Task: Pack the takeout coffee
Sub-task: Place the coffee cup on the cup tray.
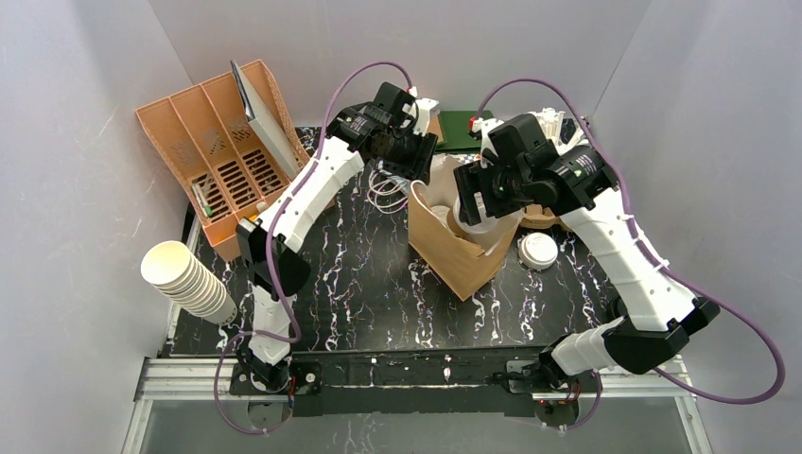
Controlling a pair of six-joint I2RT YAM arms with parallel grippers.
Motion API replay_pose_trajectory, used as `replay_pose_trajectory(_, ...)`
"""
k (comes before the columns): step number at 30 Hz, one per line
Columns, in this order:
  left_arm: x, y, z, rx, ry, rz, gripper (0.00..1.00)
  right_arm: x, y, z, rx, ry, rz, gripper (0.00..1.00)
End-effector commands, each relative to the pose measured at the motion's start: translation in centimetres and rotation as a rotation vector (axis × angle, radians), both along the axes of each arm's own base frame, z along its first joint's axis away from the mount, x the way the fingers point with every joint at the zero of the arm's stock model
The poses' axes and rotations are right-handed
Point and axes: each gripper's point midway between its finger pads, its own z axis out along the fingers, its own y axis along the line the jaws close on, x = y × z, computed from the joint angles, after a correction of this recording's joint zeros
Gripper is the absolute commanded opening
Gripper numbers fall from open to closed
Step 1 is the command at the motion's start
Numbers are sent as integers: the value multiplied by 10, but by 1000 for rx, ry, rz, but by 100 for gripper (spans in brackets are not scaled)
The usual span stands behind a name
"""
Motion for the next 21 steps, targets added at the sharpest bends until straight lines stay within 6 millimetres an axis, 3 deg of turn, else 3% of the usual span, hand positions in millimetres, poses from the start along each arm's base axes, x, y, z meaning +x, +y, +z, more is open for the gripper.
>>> replay_pose_trajectory(1, 7, -1, 4, 7, -88, -89, 41, -5, -1, -4, -1, 1, 29, 35)
replay_pose_trajectory(8, 9, -16, 9, -46, -175, -169, 2, -19, -12, -27, -71, 96, -3, 33)
replay_pose_trajectory(15, -8, -44, 40, -31, -354, -309, 0, -29, -3, -32, -97, 79, 15, 32)
replay_pose_trajectory(21, -18, -55, 65, -79, -429, -339, 0, -34, -1, -39, -145, 39, 12, 32)
